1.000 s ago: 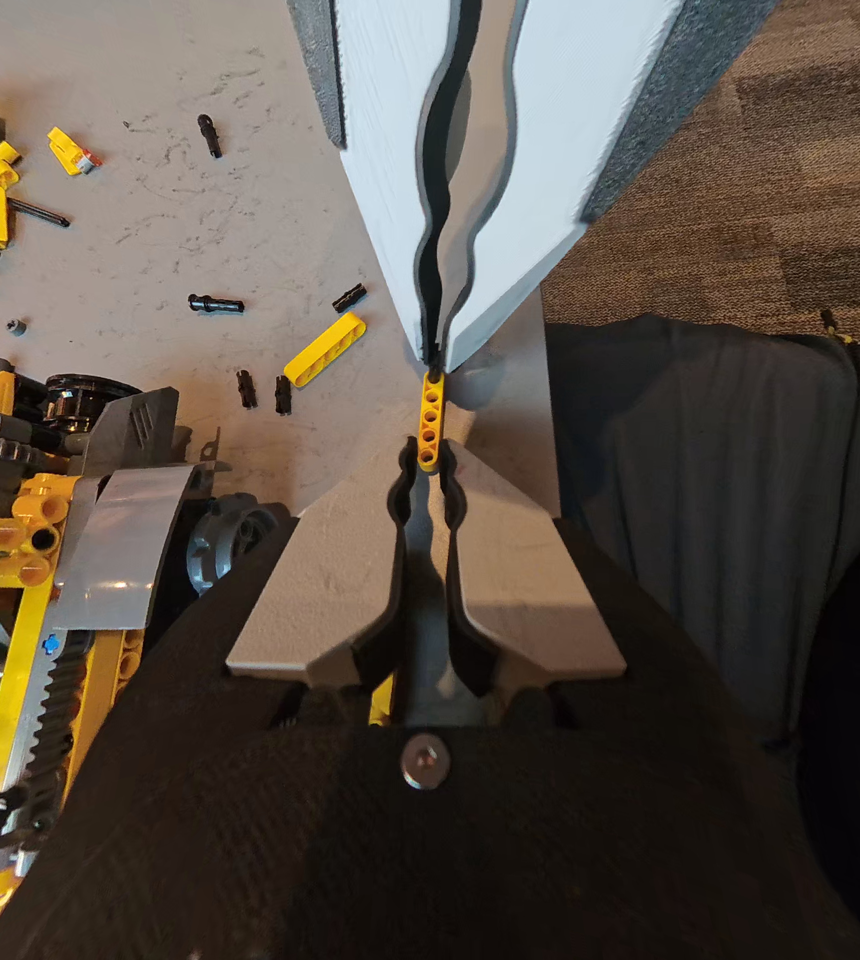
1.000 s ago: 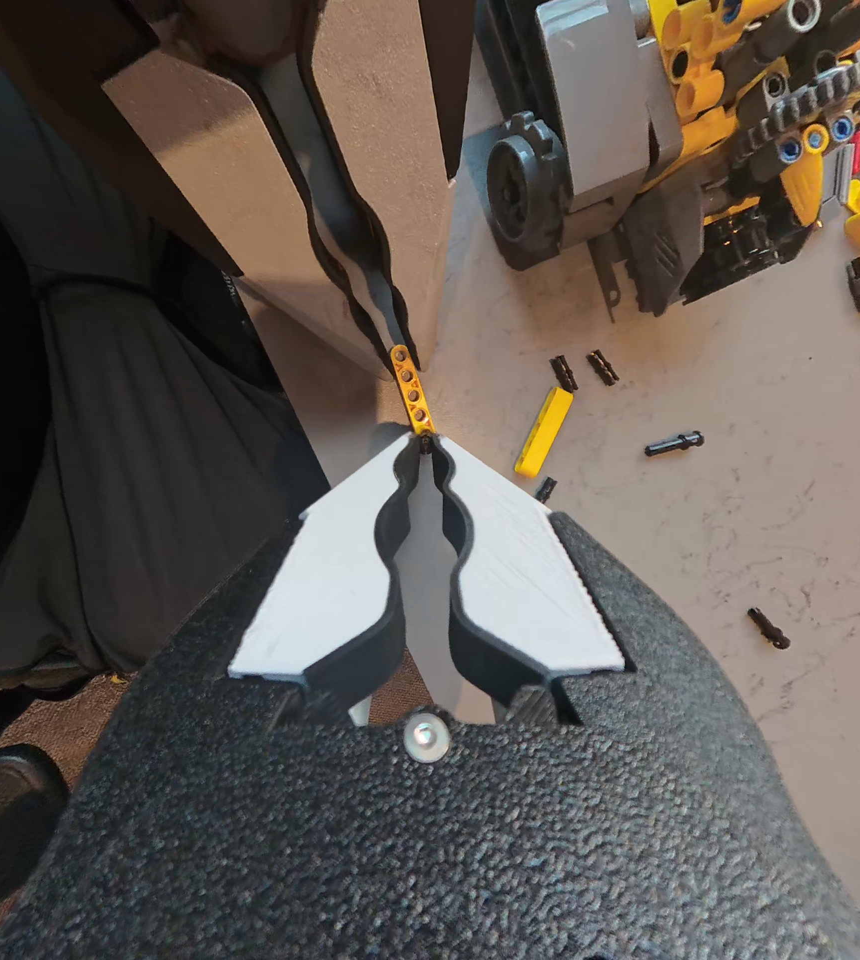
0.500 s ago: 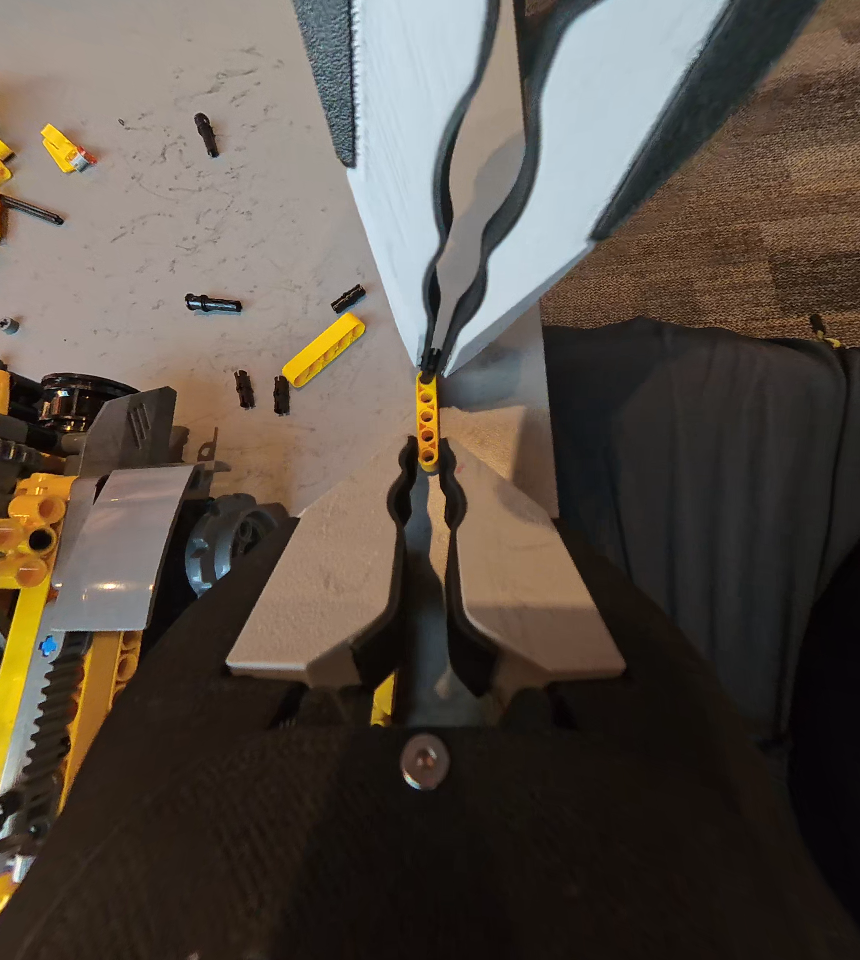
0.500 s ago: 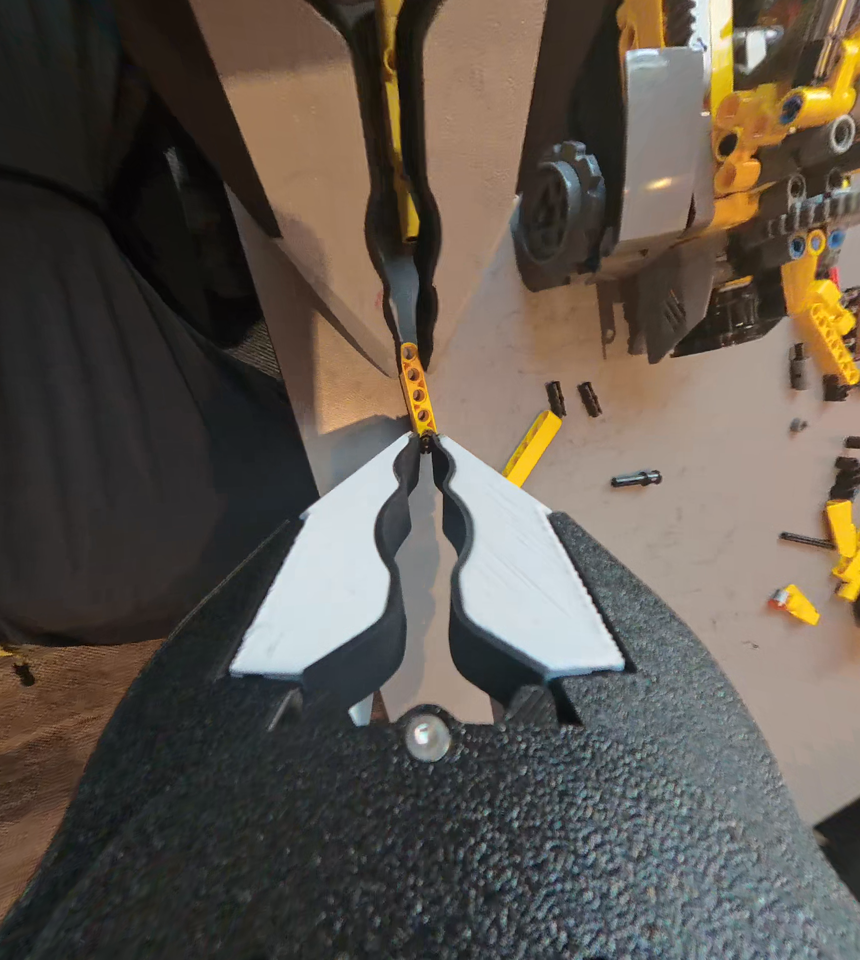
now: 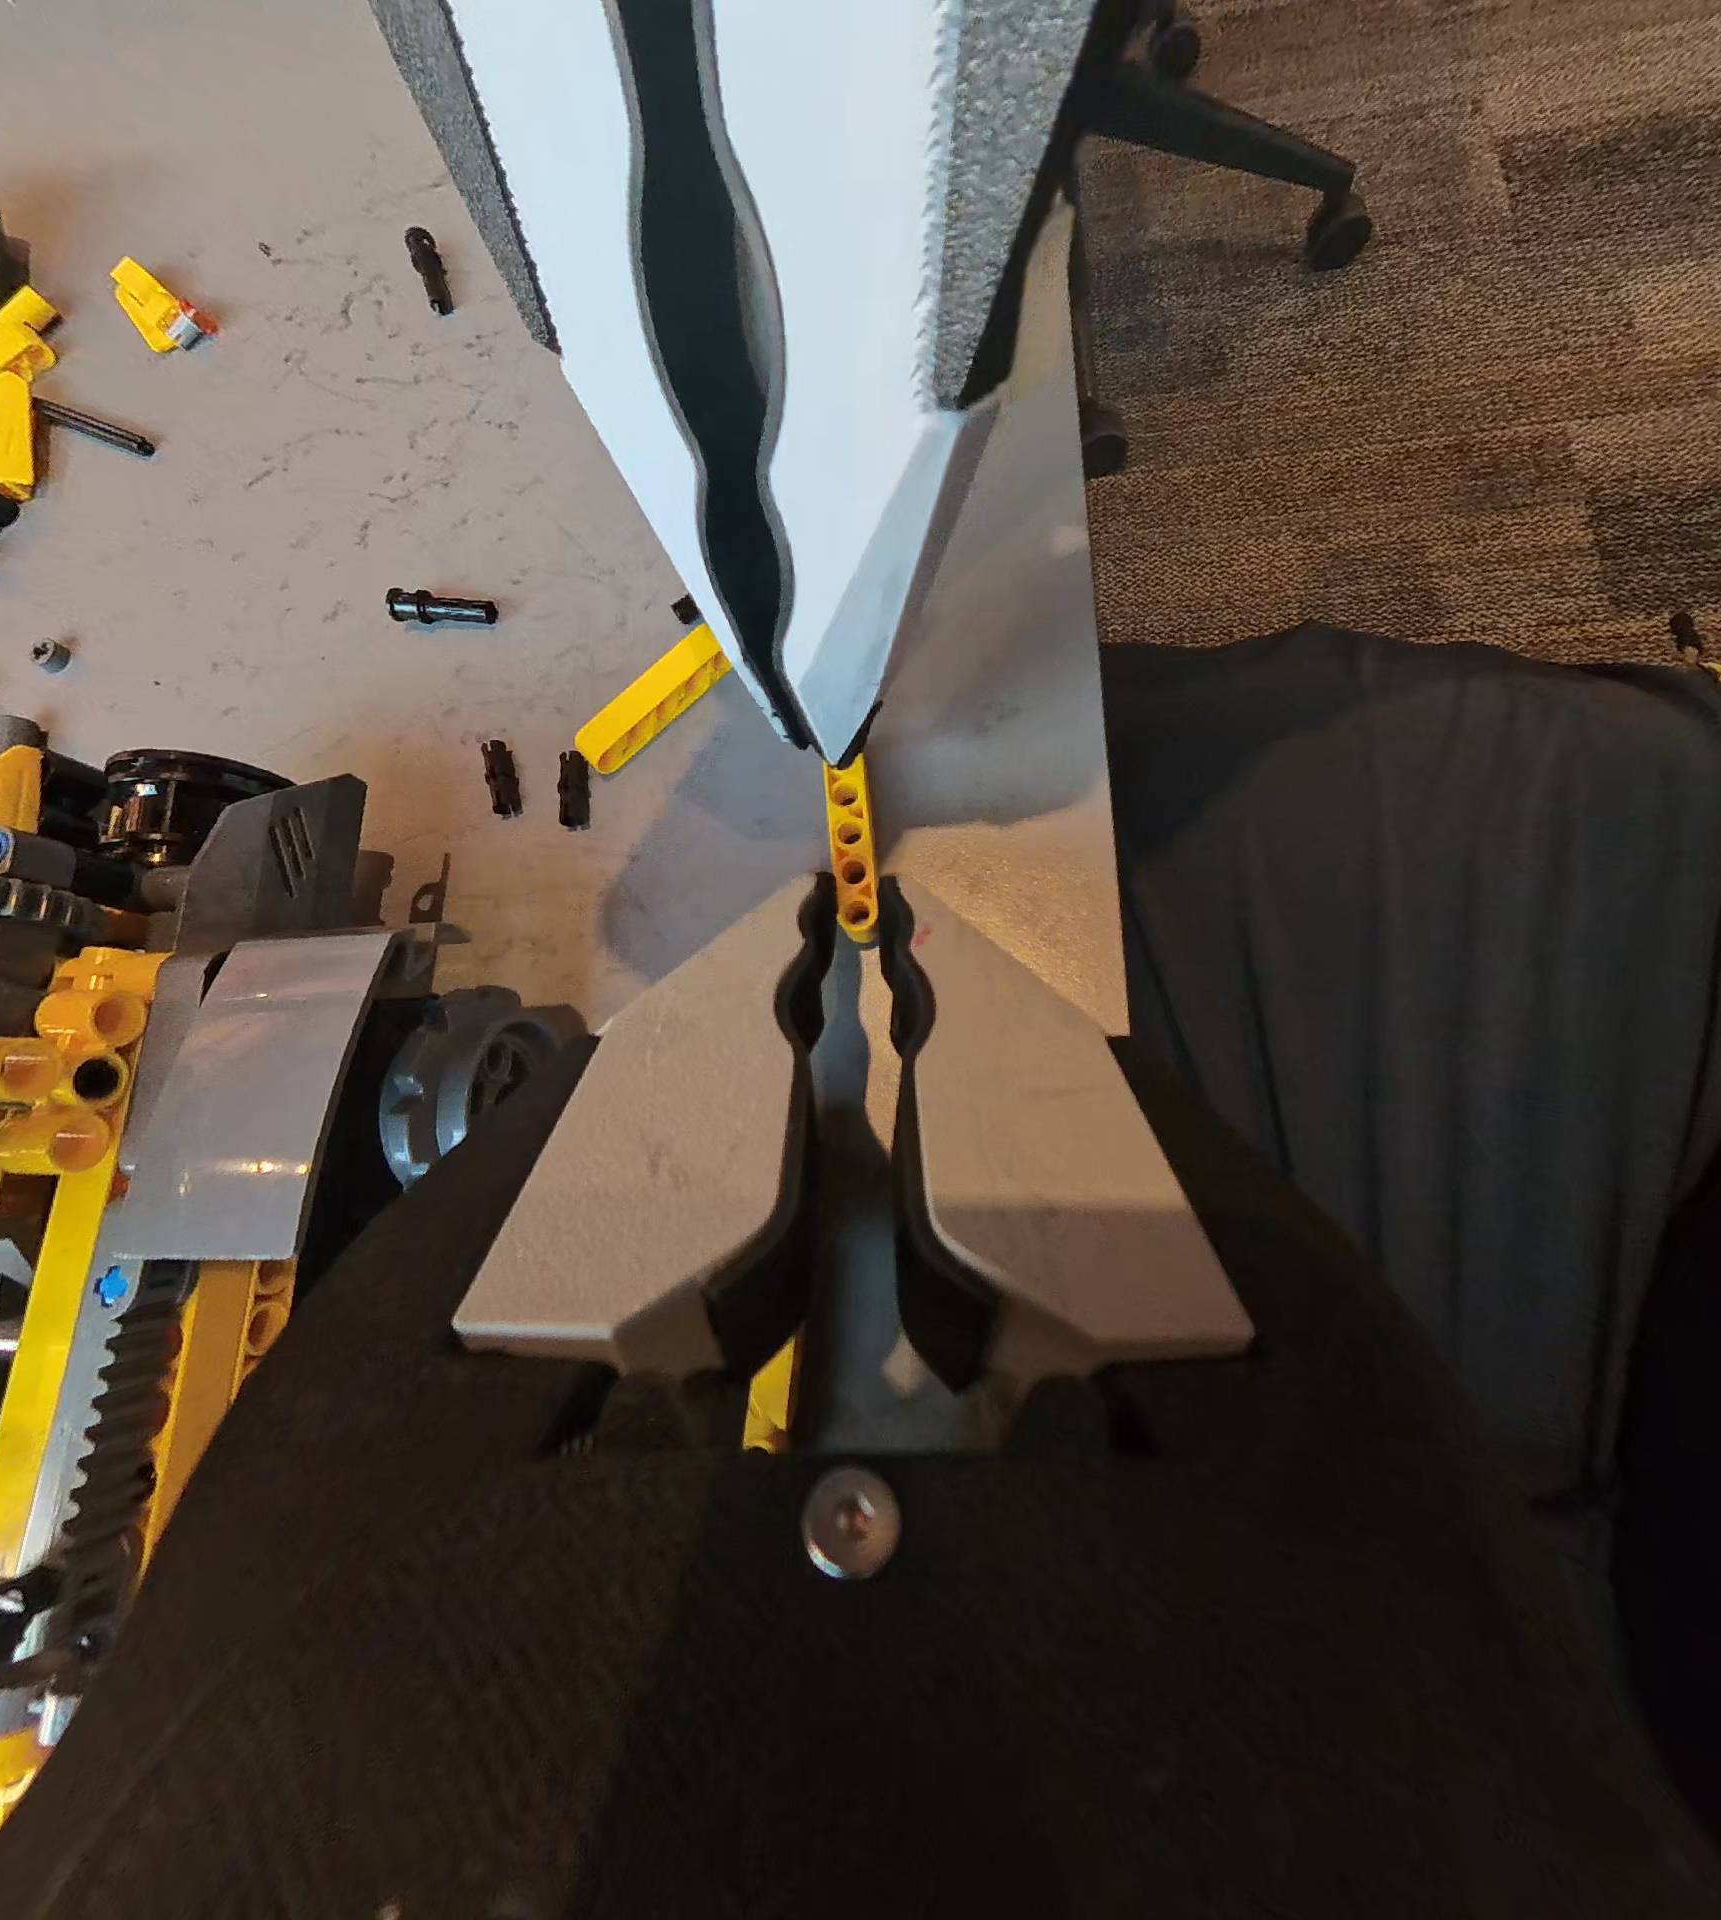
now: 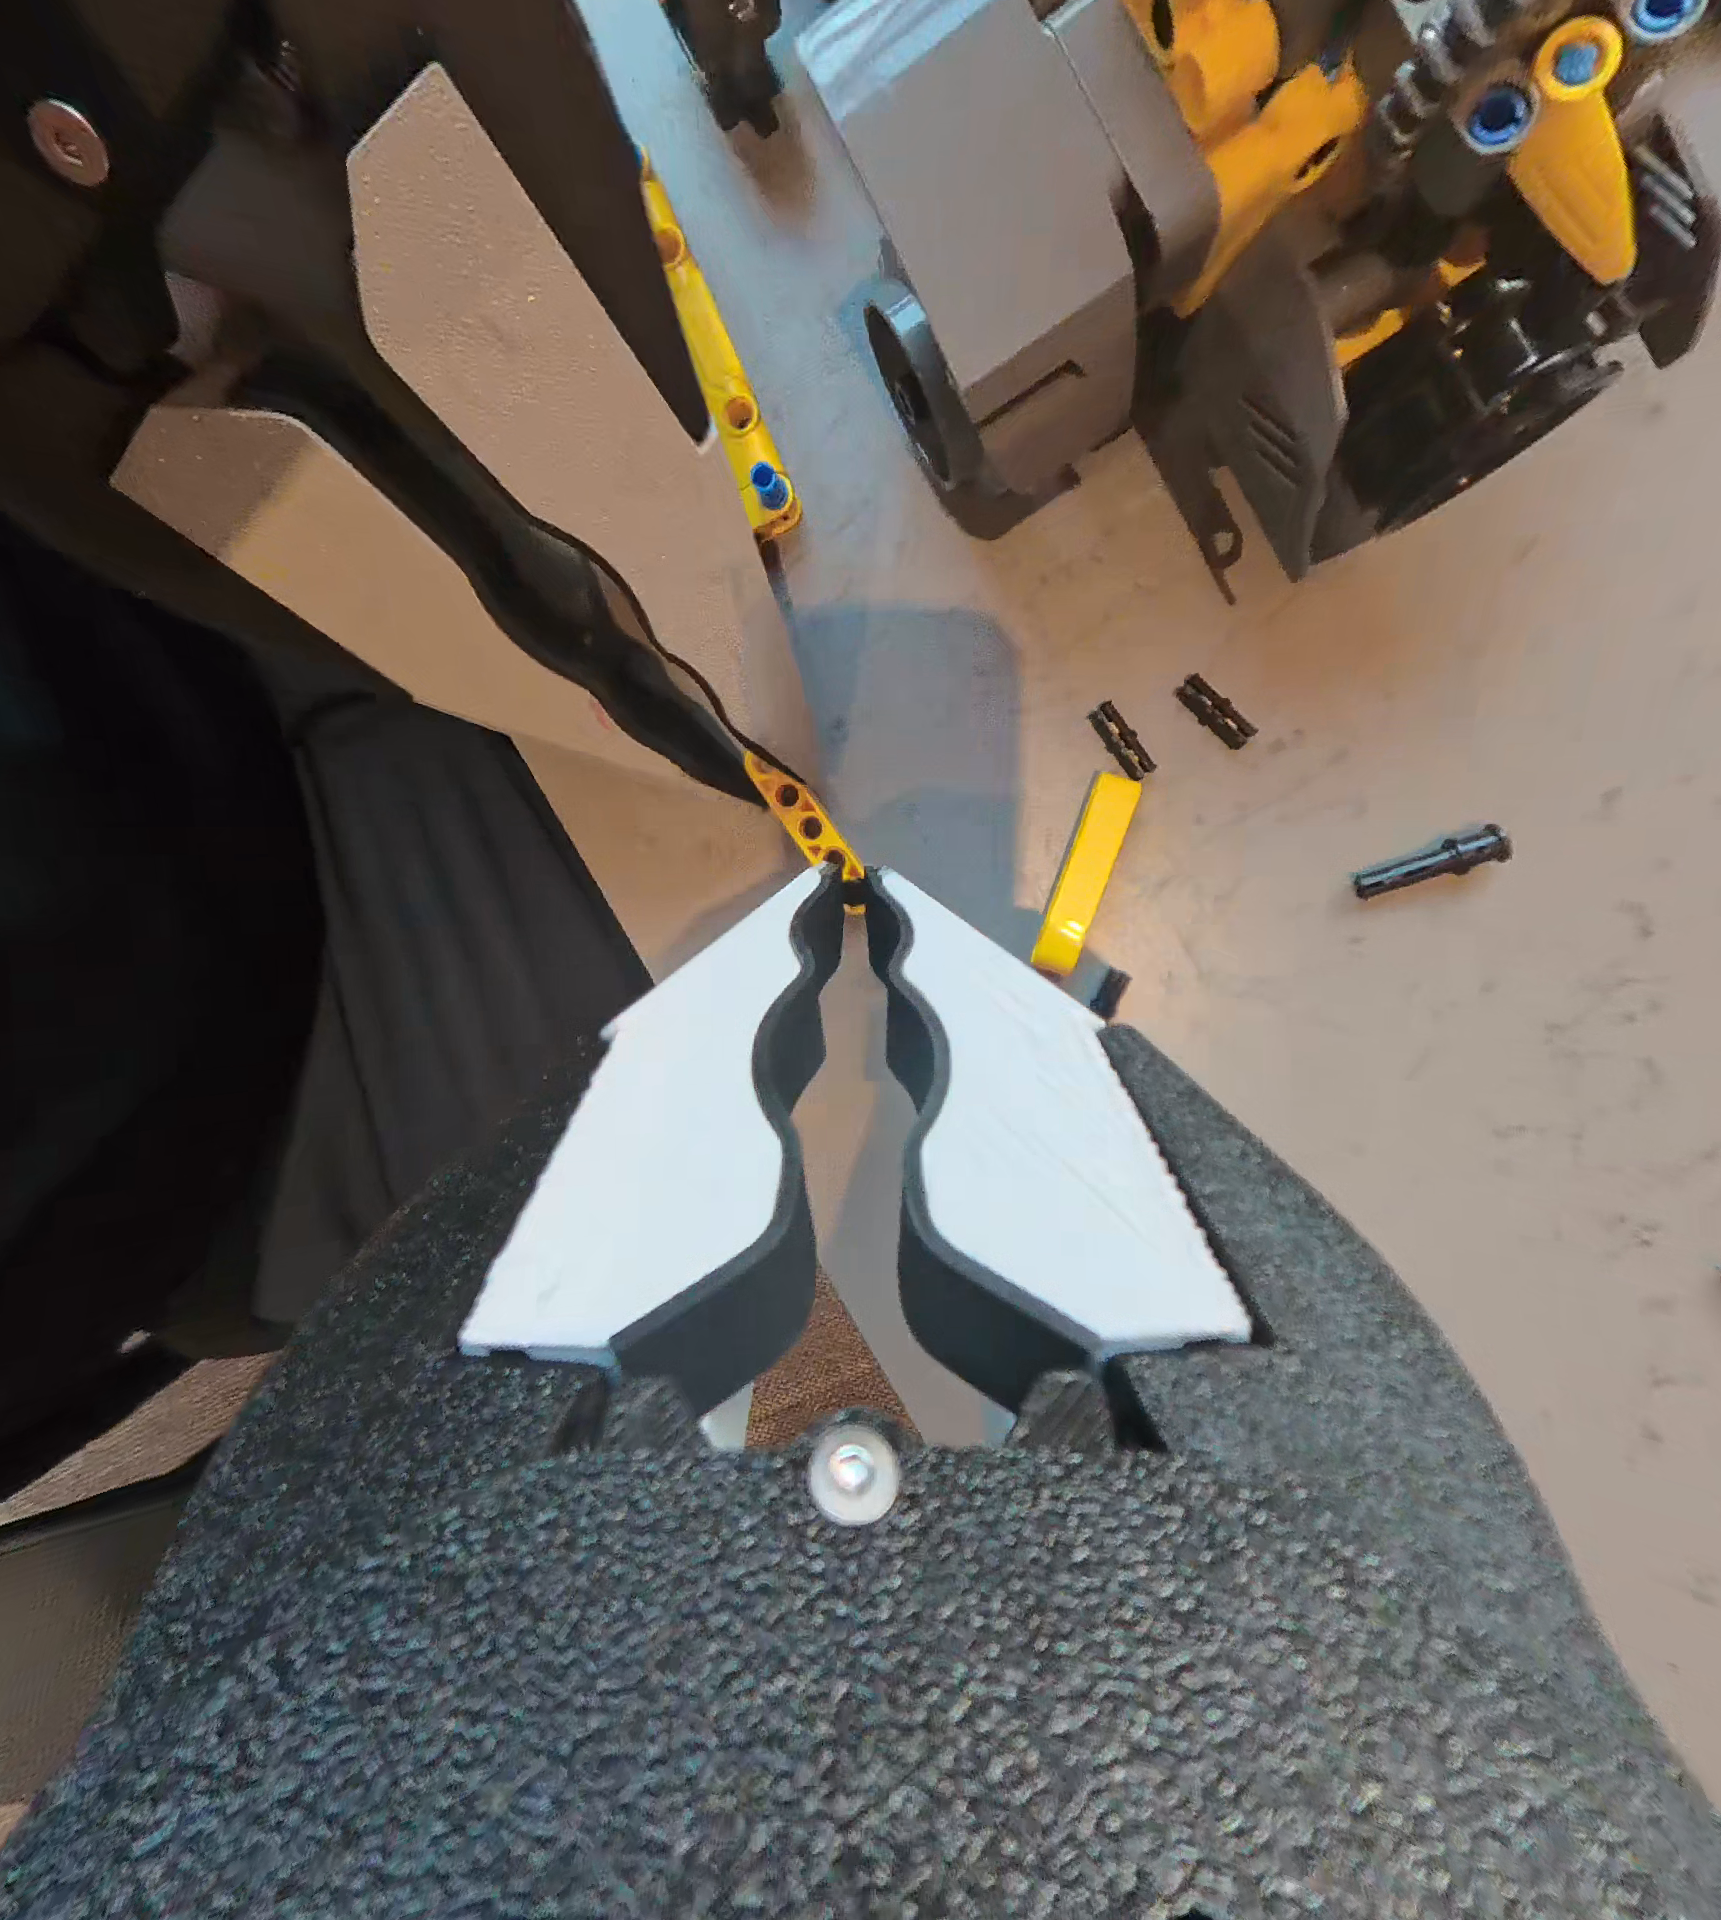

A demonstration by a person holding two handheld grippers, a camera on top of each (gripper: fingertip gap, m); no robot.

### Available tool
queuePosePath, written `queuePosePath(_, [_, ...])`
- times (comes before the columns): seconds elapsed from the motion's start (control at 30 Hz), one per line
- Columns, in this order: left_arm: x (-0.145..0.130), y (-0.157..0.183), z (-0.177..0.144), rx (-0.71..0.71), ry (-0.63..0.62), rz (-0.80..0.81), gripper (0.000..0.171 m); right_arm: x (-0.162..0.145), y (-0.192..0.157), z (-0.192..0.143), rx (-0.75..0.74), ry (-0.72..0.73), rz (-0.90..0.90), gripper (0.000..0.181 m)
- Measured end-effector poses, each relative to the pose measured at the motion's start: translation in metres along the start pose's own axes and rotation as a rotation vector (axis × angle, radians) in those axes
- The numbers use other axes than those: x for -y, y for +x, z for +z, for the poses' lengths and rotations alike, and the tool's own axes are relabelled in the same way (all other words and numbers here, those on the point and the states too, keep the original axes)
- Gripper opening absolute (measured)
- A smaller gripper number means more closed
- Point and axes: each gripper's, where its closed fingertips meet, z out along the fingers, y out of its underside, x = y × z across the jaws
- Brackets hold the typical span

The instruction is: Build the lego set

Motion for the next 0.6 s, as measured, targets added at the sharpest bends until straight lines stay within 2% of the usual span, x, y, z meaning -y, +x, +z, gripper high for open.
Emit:
queuePosePath(0.03, [0.0001,-0.0001,0.0000,0.000,0.000,-0.001,0.006,-0.0001,-0.0001,0.0000,0.006,-0.002,0.004,0.004])
queuePosePath(0.27, [0.0005,-0.0021,-0.0008,-0.020,0.008,-0.042,0.005,-0.0047,0.0002,-0.0009,0.045,0.019,0.028,0.004])
queuePosePath(0.6, [0.0002,-0.0025,-0.0004,-0.010,0.005,-0.035,0.005,-0.0023,0.0003,-0.0005,-0.118,0.044,-0.124,0.004])
